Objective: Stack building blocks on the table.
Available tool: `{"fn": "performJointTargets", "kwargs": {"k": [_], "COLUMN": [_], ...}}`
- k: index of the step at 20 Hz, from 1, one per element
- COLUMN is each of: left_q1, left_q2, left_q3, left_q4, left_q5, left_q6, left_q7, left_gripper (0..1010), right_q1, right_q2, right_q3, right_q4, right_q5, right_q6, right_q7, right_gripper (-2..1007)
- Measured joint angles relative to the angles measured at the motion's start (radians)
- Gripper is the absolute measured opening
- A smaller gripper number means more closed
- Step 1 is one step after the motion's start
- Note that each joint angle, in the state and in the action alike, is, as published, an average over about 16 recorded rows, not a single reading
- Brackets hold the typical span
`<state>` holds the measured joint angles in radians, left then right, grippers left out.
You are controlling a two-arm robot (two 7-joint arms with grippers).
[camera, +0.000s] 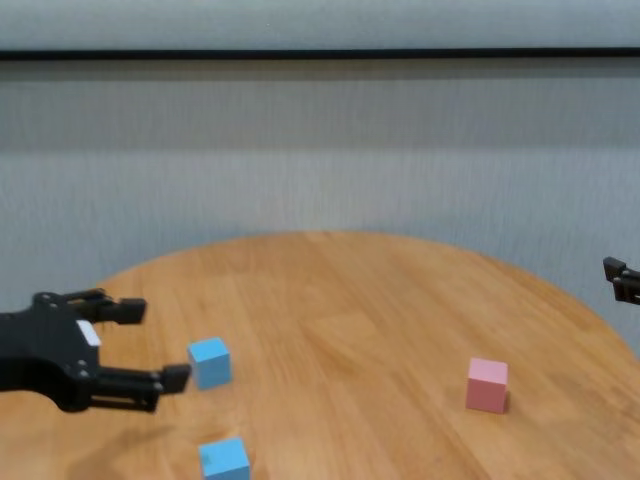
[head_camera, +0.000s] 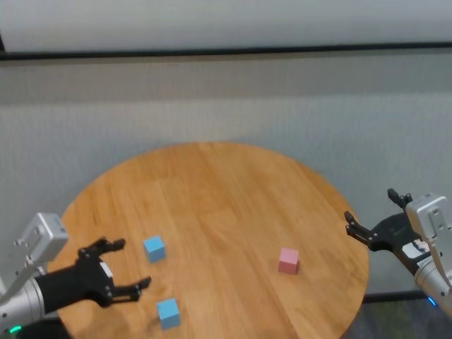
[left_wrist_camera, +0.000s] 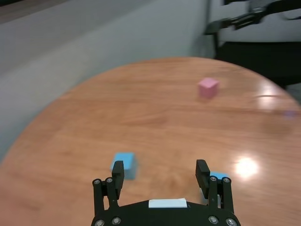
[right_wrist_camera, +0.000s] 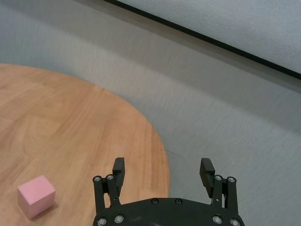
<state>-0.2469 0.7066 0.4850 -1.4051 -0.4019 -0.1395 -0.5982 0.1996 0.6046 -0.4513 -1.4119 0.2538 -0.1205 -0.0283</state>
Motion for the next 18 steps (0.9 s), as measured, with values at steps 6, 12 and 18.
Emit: {"fn": "performJointTargets", "kwargs": {"k": [6,12,18], "left_q1": [-0.001,-0.001,-0.01], "left_q2": [0.005,-0.005,-0.029], "left_q3": [0.017,0.029,0.037], "left_q4": [-0.014,-0.001,0.033], "left_q5": [-0.009,0.003,0.023], "left_q6": [-0.009,-0.016,-0.017], "left_q7": [-0.09,-0.133,-0.152], "left_gripper": [1002,1002,1002], "right_q1": [0.0,0.0,0.0], "right_q2": [0.0,0.0,0.0], "right_q3": [0.0,0.0,0.0], "right_q4": [0.0,0.0,0.0], "right_q5": [0.0,0.0,0.0], "right_q6": [0.0,0.0,0.0], "right_q7": [0.0,0.0,0.0], "right_gripper": [1005,1005,1005]}}
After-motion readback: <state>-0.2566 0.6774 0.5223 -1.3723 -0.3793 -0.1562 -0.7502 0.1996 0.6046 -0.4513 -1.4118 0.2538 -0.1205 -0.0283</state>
